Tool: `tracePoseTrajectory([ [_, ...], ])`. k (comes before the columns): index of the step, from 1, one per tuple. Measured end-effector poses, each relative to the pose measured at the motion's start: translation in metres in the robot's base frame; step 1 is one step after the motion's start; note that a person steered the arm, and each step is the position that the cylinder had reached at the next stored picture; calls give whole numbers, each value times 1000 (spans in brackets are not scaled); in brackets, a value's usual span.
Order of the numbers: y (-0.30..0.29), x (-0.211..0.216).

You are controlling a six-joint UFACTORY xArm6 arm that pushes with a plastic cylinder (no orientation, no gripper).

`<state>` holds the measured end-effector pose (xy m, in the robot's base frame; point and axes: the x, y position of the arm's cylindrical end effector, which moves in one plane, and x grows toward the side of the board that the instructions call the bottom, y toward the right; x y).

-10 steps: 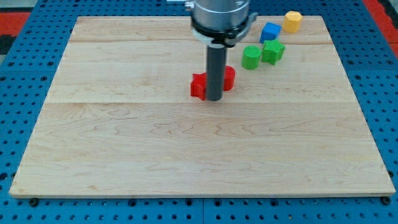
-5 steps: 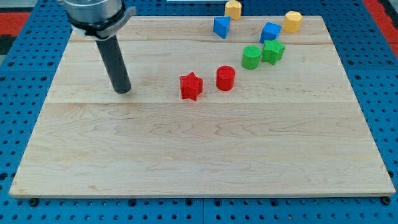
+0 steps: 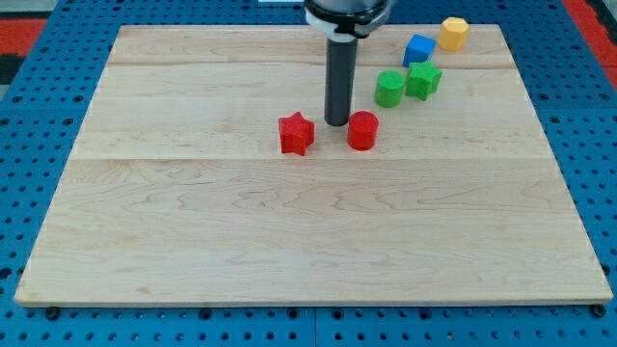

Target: Place the red blocks diagonal to each other

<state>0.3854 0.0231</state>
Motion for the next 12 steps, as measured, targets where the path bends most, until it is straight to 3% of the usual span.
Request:
tracePoseTrajectory([
  [3, -45, 25],
  [4, -15, 48],
  [6, 83, 48],
  [7, 87, 43],
  [9, 38, 26],
  [11, 145, 7],
  [12, 167, -17],
])
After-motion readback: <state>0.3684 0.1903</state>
